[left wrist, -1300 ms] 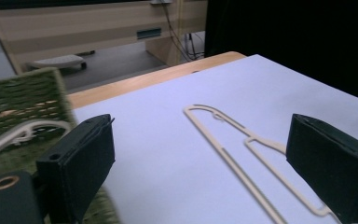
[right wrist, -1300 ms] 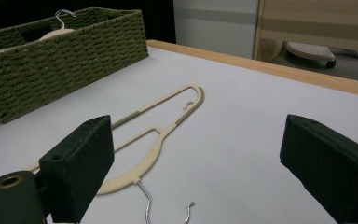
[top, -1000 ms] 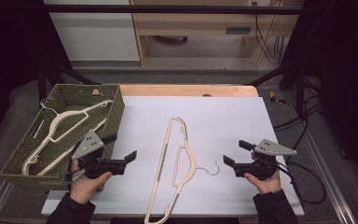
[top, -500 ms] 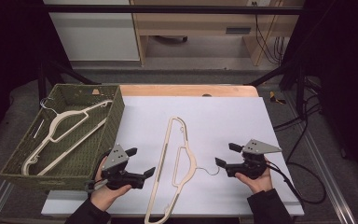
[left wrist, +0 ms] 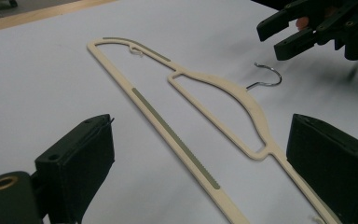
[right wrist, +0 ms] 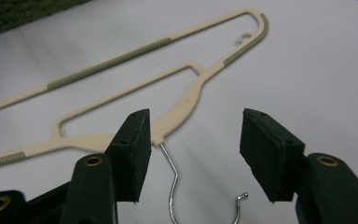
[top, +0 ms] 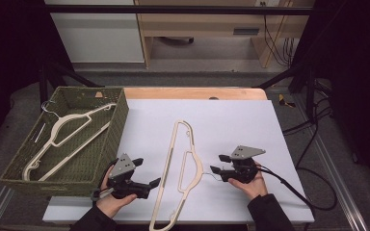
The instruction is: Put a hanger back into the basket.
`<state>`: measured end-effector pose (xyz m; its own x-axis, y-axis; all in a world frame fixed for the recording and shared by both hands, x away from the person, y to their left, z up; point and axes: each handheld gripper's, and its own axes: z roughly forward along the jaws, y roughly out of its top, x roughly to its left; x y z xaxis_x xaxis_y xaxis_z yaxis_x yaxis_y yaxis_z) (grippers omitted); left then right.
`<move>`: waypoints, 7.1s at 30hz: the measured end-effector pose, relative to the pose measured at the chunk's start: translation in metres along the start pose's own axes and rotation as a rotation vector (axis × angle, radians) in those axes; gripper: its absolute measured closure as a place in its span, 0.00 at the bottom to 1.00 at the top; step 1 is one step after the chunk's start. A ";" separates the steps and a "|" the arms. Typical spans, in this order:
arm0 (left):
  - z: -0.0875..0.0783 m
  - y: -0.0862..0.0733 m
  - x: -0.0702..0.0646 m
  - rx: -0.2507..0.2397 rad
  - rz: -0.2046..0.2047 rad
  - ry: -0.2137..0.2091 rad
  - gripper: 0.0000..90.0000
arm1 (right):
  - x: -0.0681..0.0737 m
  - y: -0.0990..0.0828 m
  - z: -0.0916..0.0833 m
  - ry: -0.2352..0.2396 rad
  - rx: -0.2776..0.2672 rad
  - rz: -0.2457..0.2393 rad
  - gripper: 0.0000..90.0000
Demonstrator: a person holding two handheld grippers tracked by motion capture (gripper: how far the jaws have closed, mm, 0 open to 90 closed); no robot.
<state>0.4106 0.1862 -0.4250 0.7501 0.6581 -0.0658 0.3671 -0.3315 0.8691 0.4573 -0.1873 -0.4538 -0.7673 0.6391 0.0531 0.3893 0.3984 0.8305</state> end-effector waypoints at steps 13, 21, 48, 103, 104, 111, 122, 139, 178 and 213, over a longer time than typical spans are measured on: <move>0.006 -0.006 0.002 0.021 -0.010 -0.023 0.08 | 0.002 -0.012 0.033 0.060 0.129 -0.059 0.73; 0.008 -0.006 0.000 0.024 -0.008 -0.027 0.08 | 0.004 -0.013 0.035 0.093 0.150 -0.115 0.92; 0.083 0.028 -0.048 0.194 0.061 -0.094 0.17 | 0.011 0.008 0.011 0.149 0.146 -0.119 0.99; 0.138 0.018 -0.069 0.343 0.118 -0.143 0.50 | 0.015 0.008 0.005 0.168 0.147 -0.174 0.99; 0.138 0.018 -0.069 0.343 0.109 -0.155 0.52 | 0.016 0.008 0.004 0.167 0.150 -0.165 0.99; 0.136 0.020 -0.076 0.349 0.121 -0.170 0.68 | 0.020 0.014 0.000 0.147 0.154 -0.185 0.99; 0.125 0.029 -0.083 0.356 0.097 -0.130 0.80 | 0.024 0.021 -0.012 0.137 0.113 -0.187 0.91; 0.058 0.045 -0.050 0.284 -0.036 -0.061 0.85 | -0.005 0.021 -0.082 -0.069 -0.320 0.098 0.26; -0.071 0.119 0.019 0.077 -0.019 0.018 0.95 | -0.022 0.003 -0.102 -0.183 -0.337 0.183 0.05; -0.168 0.118 0.178 0.077 -0.008 0.181 0.95 | -0.025 0.001 -0.104 -0.192 -0.338 0.184 0.03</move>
<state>0.4948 0.3776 -0.2513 0.6385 0.7693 0.0228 0.4188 -0.3722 0.8283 0.4236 -0.2712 -0.3965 -0.5794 0.8030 0.1399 0.2973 0.0484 0.9536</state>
